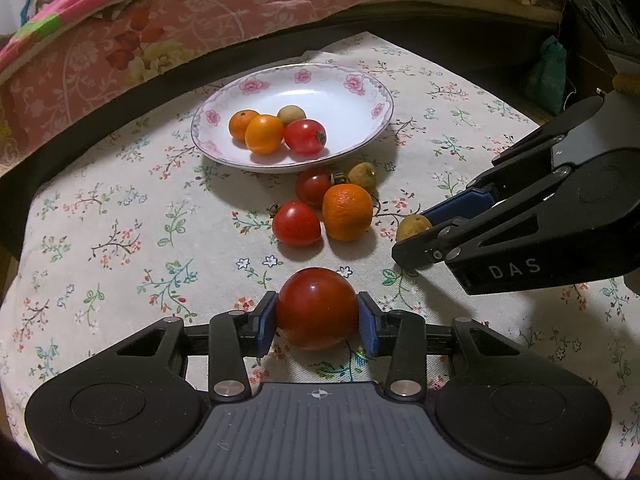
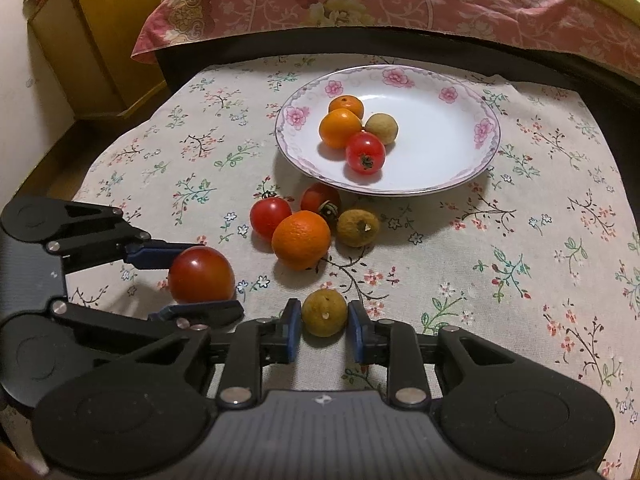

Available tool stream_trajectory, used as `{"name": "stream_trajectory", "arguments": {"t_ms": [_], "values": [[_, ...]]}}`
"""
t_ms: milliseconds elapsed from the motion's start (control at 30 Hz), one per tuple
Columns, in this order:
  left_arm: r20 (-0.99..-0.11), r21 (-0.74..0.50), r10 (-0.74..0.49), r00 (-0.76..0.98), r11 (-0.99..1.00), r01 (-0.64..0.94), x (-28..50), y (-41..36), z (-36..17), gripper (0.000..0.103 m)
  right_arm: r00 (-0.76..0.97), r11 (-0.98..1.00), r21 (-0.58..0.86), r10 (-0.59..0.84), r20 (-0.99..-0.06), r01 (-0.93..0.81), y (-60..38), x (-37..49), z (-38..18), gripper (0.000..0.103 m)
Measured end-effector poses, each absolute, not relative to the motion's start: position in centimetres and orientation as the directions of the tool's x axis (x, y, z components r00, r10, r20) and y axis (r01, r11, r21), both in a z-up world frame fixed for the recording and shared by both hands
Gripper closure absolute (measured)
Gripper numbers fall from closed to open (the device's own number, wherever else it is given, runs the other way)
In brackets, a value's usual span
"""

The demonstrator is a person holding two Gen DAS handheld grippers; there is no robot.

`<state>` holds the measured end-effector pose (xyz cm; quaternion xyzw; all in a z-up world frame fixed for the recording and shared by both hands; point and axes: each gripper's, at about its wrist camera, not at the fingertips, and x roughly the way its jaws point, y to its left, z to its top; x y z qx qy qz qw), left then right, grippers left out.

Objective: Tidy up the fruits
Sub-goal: 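Carry the tomato and tan fruit toward the white plate with both grippers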

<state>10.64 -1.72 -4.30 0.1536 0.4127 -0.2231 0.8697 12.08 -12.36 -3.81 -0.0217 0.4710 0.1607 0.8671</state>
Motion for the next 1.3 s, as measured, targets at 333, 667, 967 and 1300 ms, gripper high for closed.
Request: {"name": "stream_trajectory", "arguments": {"t_ms": [333,667,967,1300], "values": [[-0.785,0.094,-0.256,0.564,0.851,0.517,10.7,-1.8,-4.3,0.051,0.508,0.944,0.116,0.266,-0.819,-0.308,-12.4,12.1,-3.9,0.077],[-0.781,0.109,-0.248,0.572,0.849,0.517,10.6,-1.8,-4.5,0.046,0.510,0.941,0.101,0.262,-0.819,-0.322,-12.3,12.0,-3.9,0.077],[-0.788,0.084,-0.252,0.562,0.860,0.504,10.6,-1.7,-4.4,0.054,0.504,0.944,0.101,0.257,-0.824,-0.315,-12.2,12.0,-3.9,0.077],[-0.772,0.079,-0.255,0.582,0.870,0.486,11.0,-1.8,-3.5,0.054,0.515,0.943,0.132,0.281,-0.810,-0.307,-12.0,11.9,-3.2,0.078]]}}
